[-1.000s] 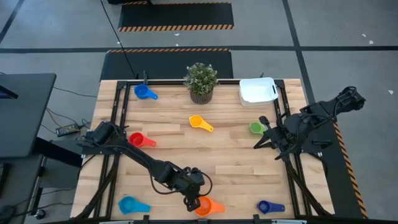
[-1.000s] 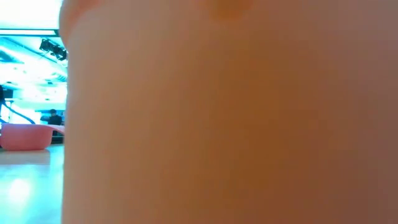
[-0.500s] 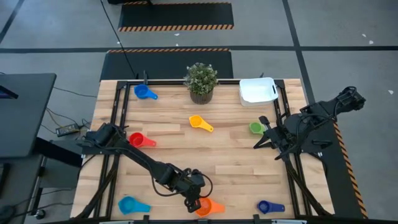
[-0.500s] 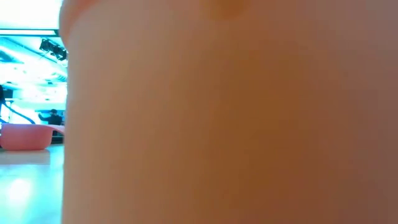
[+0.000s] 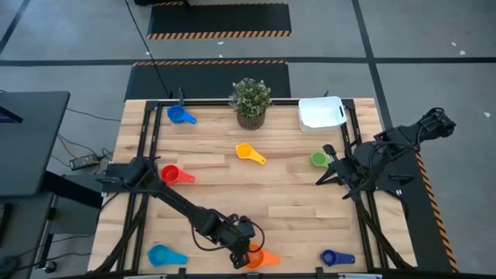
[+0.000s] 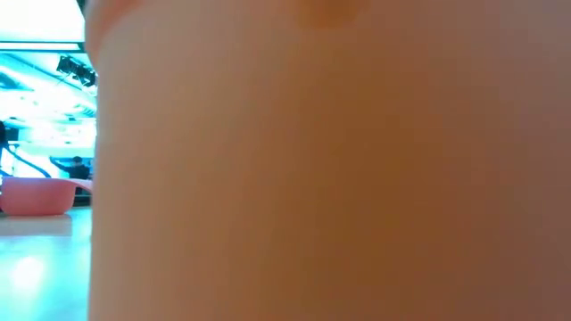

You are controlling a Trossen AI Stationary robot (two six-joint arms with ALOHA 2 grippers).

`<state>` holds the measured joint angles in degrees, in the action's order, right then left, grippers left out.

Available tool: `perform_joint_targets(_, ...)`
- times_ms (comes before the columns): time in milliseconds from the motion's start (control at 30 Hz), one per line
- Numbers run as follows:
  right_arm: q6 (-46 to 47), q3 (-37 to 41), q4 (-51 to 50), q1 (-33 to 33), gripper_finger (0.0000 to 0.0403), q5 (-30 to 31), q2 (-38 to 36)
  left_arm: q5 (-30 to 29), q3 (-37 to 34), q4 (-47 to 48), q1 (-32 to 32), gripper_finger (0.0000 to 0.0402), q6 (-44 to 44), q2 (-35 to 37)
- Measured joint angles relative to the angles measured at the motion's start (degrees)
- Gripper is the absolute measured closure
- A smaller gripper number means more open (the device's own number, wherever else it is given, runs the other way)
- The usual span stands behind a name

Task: Nest measuring cups in basket
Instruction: Prepare the orange measuring cup

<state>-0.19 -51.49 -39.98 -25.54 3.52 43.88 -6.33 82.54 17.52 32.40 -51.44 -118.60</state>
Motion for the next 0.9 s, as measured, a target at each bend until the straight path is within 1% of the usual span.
perform_joint_targets(167, 0.0, 0.0, 0.1, 0.0, 0.0385, 0.1, 0.0, -0.5, -0.1, 0.2, -0.1, 0.0269, -0.9, -1.3)
perform_joint_targets(267, 0.0, 0.0, 0.1, 0.0, 0.0385, 0.1, 0.0, -2.9, 0.0, 0.1, -0.4, 0.0283, -2.7, -1.3)
perform_joint_targets(367, 0.0, 0.0, 0.1, 0.0, 0.0385, 0.1, 0.0, -3.9, 0.0, 0.1, -1.1, 0.0317, -3.5, -1.4)
perform_joint_targets(467, 0.0, 0.0, 0.1, 0.0, 0.0385, 0.1, 0.0, -4.0, 0.0, 0.5, -2.1, 0.0372, -4.6, -1.4)
perform_joint_targets(500, 0.0, 0.0, 0.1, 0.0, 0.0385, 0.1, 0.0, -4.0, 0.0, 0.7, -2.5, 0.0384, -5.1, -1.4)
perform_joint_targets(667, 0.0, 0.0, 0.1, 0.0, 0.0385, 0.7, 0.0, -4.6, 0.0, 0.9, -4.7, 0.0388, -6.5, -1.4)
perform_joint_targets(767, 0.0, 0.0, 0.0, 0.0, 0.0385, 2.8, 0.0, -6.0, 0.0, 1.9, -6.7, 0.0389, -6.4, -1.4)
perform_joint_targets(900, 0.0, 0.0, 0.0, 0.0, 0.0385, 3.0, 0.0, -7.5, 0.0, 3.5, -9.7, 0.039, -6.5, -1.4)
